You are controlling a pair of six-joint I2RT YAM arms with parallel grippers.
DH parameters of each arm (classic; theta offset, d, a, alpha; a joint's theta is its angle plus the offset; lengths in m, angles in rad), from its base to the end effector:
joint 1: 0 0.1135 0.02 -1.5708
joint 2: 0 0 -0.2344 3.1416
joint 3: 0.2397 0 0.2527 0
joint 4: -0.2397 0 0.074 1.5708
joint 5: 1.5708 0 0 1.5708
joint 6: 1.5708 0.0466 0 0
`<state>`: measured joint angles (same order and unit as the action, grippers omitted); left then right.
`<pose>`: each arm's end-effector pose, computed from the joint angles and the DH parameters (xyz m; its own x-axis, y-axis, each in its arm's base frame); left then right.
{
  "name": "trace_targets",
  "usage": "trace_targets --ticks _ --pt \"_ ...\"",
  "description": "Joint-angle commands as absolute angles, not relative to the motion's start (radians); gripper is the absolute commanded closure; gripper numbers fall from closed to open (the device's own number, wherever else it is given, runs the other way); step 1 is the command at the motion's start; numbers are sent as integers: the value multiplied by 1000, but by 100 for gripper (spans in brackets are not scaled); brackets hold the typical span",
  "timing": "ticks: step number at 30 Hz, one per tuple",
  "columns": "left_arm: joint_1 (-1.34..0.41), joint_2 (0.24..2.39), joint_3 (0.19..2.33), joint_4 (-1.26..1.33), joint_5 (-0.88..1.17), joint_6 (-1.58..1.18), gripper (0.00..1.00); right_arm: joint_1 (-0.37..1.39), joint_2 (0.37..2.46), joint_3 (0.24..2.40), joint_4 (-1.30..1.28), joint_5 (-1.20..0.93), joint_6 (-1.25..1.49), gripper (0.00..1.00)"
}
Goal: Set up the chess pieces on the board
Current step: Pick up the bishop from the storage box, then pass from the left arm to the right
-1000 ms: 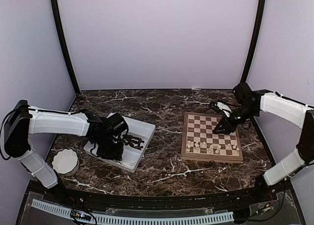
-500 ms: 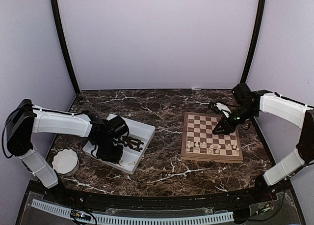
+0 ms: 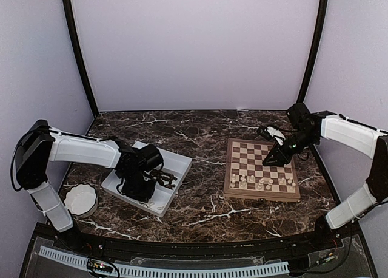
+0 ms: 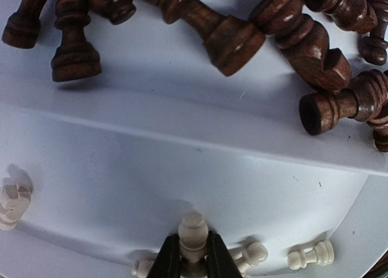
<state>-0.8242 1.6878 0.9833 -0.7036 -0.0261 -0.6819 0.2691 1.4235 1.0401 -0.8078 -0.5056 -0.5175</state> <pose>0.1997 -0.2141 0.1140 -0.9810 0.1325 -0.1420 0.1451 0.9860 -0.0821 0.2622 0.0957 0.2026 -0.5775 -0.6082 -0.5446 -0.7954 0.5693 0.2076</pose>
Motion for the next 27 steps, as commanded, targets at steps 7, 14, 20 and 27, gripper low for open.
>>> trace_targets --ticks 7,14,20,27 --pt "-830 1559 998 -606 -104 -404 95 324 1478 1181 -808 -577 -514 70" --pt "-834 1247 758 -244 48 -226 94 437 1556 1336 -801 -757 -451 68" --pt "-836 1146 692 -129 74 -165 96 524 1726 1490 -782 -845 -370 68" --pt "-870 1189 740 -90 148 -123 96 683 1976 1746 -836 -1016 -271 65"
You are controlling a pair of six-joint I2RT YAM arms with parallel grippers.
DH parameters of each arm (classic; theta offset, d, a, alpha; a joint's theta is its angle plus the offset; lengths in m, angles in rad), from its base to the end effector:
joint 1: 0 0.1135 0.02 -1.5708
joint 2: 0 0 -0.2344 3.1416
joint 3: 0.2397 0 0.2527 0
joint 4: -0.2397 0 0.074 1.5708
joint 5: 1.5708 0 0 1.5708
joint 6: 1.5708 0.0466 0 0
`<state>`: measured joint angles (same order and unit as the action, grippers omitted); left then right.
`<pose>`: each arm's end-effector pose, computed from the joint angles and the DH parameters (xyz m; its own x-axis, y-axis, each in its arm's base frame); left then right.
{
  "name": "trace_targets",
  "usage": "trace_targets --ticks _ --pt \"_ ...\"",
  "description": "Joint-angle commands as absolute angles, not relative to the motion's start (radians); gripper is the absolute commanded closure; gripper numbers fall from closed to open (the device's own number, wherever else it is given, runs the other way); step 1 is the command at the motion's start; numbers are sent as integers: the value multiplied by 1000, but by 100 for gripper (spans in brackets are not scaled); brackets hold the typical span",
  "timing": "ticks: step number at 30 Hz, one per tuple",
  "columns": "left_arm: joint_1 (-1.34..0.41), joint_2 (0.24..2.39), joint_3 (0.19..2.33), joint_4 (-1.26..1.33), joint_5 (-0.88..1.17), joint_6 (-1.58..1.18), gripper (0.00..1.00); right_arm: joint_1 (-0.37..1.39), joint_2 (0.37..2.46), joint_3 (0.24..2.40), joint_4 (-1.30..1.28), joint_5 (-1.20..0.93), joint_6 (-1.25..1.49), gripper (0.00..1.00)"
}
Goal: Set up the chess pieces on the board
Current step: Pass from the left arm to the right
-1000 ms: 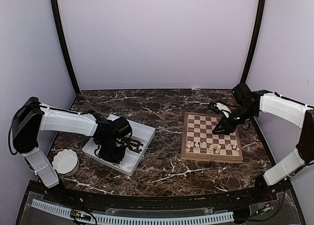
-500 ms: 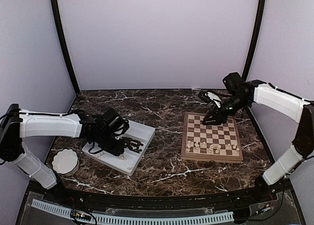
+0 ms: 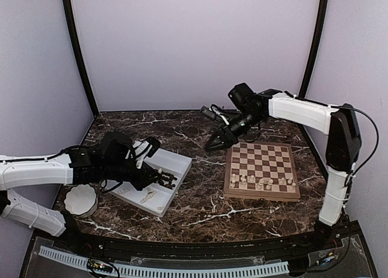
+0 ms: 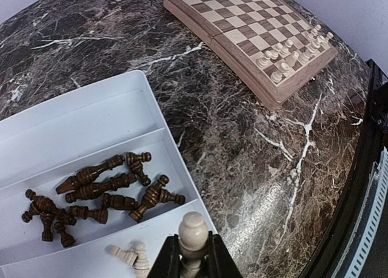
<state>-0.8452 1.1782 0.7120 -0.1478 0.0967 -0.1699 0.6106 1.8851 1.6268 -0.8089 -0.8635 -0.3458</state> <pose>0.1791 -0.2087 0.2040 -0.5116 0.3231 -0.7962 0.7209 0.6657 -0.1930 0.3037 0.2558 0.2404 -0.4470 -0.5816 -0.6797 -0.8765 0.1328 0.4628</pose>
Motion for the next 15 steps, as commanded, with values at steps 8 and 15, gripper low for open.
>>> trace_targets --ticks 8,15 --pt "-905 1208 792 -94 139 -109 96 778 2102 1844 -818 -1110 -161 57" --pt "-922 1238 833 -97 155 -105 95 822 2140 1866 -800 -1141 -126 58"
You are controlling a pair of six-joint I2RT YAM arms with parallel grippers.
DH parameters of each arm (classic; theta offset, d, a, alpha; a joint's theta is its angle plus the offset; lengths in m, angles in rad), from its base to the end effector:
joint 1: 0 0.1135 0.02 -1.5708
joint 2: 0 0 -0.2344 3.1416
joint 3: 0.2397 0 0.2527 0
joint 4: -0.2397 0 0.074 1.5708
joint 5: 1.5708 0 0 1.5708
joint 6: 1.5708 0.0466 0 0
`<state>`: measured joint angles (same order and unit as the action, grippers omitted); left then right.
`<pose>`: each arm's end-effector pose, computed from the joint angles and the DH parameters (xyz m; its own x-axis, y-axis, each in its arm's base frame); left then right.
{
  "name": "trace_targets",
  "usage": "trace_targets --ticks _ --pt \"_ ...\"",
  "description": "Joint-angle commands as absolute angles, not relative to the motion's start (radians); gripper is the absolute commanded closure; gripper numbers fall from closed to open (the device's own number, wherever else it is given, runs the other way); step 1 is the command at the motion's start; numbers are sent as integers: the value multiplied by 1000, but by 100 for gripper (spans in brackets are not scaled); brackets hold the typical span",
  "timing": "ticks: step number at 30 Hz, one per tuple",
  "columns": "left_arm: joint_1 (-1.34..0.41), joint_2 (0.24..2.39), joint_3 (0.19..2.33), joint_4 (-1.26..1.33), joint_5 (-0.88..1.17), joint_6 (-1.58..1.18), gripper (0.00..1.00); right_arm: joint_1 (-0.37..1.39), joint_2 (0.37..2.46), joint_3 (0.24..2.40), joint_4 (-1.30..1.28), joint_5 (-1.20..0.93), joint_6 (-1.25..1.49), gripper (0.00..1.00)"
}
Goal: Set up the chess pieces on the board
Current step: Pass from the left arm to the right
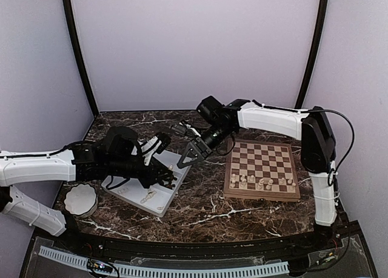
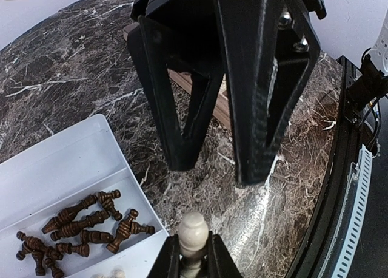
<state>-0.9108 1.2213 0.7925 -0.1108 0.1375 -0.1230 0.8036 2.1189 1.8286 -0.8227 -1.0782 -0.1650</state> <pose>0.1734 -0.2338 0.2245 -0.4175 0.3397 -0.8428 0.8095 0.5603 -0.1751 0.2737 0.3431 0.2146 -0.5139 -0.6448 -0.5658 -0.7047 -0.0588 0.7070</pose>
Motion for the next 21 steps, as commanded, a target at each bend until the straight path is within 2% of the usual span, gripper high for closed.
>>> trace_targets --ticks 1,21 --pt "-926 1240 841 -100 157 -104 95 824 2144 1869 -794 -1153 -119 58" --pt "-956 1263 877 -112 127 -100 94 848 2166 1850 -743 -1178 -61 72"
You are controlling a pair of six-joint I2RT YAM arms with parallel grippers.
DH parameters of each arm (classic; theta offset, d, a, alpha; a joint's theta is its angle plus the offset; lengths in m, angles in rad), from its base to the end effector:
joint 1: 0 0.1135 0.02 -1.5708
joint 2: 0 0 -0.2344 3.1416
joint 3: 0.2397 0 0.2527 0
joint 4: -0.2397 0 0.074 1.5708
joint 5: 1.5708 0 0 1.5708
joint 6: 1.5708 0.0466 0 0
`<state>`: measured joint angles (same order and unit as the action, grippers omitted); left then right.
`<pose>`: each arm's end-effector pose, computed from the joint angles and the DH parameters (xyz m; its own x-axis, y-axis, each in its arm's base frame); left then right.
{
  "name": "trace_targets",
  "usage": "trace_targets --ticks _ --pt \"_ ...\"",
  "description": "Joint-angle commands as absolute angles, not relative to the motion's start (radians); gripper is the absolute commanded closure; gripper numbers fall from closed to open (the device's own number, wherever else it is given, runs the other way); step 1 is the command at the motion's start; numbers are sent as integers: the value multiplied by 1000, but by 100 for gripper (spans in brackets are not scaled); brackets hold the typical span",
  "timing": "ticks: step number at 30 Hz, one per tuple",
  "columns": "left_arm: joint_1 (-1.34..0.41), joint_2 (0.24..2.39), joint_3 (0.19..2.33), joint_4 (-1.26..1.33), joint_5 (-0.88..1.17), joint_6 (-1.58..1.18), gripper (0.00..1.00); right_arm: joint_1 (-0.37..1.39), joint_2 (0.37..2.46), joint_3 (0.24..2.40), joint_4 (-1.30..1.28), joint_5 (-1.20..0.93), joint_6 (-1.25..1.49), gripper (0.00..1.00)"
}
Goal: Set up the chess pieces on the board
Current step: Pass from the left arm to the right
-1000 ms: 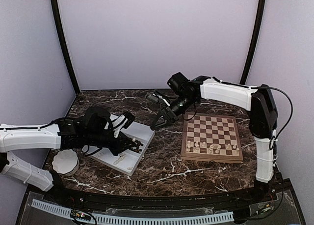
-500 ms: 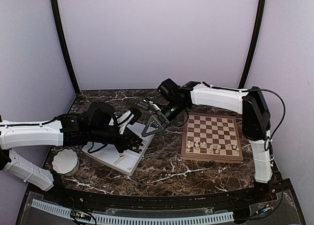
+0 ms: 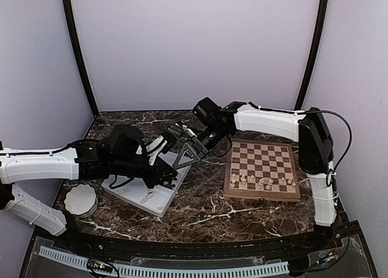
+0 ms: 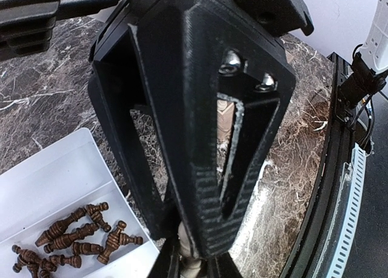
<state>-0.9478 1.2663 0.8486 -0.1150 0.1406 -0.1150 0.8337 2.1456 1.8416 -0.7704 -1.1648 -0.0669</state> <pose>0.1709 -0.2490 0.2314 -0.3947 0.3547 -0.8476 0.8348 0.5238 -0.1695 0.2665 0.3572 0.2127 -0.5505 -0.6457 -0.5292 -0.6247 -0.1019 0.7742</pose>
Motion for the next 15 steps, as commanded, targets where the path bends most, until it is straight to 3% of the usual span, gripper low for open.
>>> trace_targets --ticks 1,4,11,15 --pt "-956 1261 877 -111 125 -99 94 848 2165 1848 -744 -1174 -62 72" --pt "-956 1263 877 -107 112 -98 94 853 2164 1846 -747 -1159 -67 76" --pt "-956 1267 872 -99 58 -106 92 856 2156 1842 -769 -1135 -98 95" --pt "-956 1264 864 -100 15 -113 73 850 2146 1860 -801 -1088 -135 98"
